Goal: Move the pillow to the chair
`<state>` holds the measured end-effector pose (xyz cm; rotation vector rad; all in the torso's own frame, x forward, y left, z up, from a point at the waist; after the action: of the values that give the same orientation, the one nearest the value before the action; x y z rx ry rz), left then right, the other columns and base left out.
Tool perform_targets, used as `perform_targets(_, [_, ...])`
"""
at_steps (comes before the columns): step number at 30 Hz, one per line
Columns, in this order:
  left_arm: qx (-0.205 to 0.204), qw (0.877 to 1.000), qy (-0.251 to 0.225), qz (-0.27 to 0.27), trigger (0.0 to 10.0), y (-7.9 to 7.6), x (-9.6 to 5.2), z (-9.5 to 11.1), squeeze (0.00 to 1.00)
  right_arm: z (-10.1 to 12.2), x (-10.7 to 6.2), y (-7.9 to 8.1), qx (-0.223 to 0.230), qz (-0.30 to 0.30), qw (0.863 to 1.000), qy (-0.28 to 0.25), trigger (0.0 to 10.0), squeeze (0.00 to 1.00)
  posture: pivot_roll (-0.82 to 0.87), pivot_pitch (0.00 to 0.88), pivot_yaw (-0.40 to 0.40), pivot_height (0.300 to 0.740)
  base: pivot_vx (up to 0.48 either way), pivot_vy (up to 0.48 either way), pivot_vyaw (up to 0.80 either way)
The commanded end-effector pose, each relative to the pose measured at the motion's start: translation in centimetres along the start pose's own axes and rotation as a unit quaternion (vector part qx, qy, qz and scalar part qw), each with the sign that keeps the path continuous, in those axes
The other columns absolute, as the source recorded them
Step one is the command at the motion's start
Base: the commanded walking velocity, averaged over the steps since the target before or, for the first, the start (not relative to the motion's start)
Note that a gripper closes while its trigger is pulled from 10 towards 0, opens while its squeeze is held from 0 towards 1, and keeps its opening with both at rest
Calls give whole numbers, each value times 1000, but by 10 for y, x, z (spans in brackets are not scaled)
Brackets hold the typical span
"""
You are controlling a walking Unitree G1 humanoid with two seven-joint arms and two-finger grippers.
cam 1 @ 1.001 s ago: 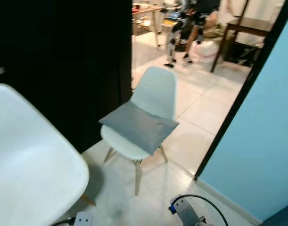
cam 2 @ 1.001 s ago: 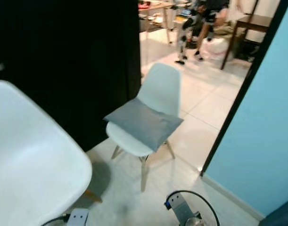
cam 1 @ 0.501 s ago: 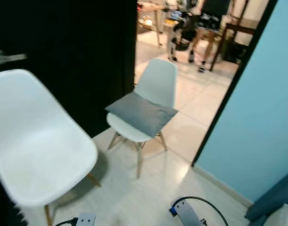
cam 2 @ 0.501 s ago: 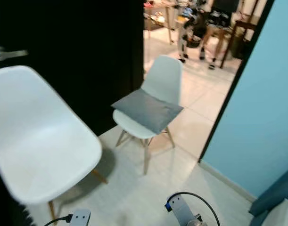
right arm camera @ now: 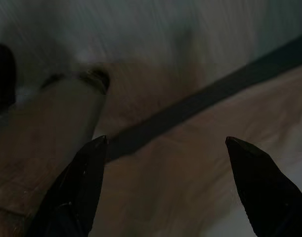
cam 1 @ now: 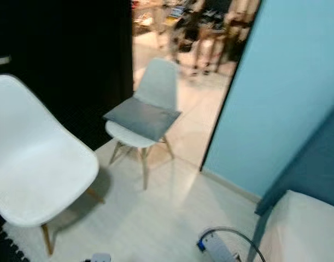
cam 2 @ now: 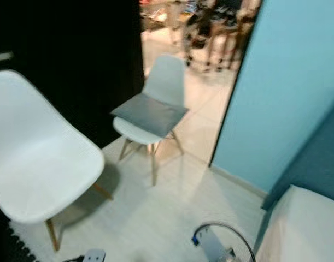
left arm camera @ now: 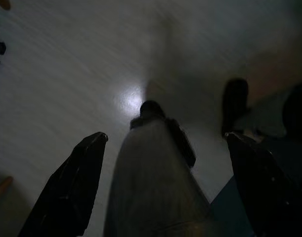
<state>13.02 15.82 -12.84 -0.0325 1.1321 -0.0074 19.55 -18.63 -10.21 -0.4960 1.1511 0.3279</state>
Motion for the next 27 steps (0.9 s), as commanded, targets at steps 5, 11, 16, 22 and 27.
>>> perform_targets(5, [10,1000,15,-6,10000,-5,0,-6,0,0,0,-2,-2,-3,1000,-1,10000,0,-47,0,-31,740,0,0,-733])
perform_targets(11, [13,1000,16,-15,10000,-16,1,-2,0,-2,0,-1,1,-2,1000,3,10000,0,-50,0,-28,740,0,0,-731])
perform_targets(16, [16,1000,12,-17,10000,-23,3,6,0,-2,0,-1,3,-2,1000,4,10000,0,-49,0,-31,740,0,0,-731])
perform_targets(22, [21,1000,14,-13,10000,-17,2,4,0,-3,0,-2,4,-2,1000,5,10000,0,-47,0,-35,740,0,0,-733])
perform_targets(27, [26,999,28,-1,10000,9,-3,-17,0,-5,0,-2,5,-1,1000,7,10000,0,-43,0,-40,740,0,0,-731])
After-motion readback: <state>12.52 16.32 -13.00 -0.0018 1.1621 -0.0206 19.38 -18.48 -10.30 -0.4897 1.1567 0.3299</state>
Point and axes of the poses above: a point about 5 cm out from each wrist's last joint towards the gripper, its own x axis pointing out of the wrist towards the gripper, its own z axis along the axis of the wrist's last joint, y = z × x, the point moved 2 cm from there along x, pointing out of the wrist towards the gripper, and after that the axes turned 2 degrees about -x, right-handed, at the moved point
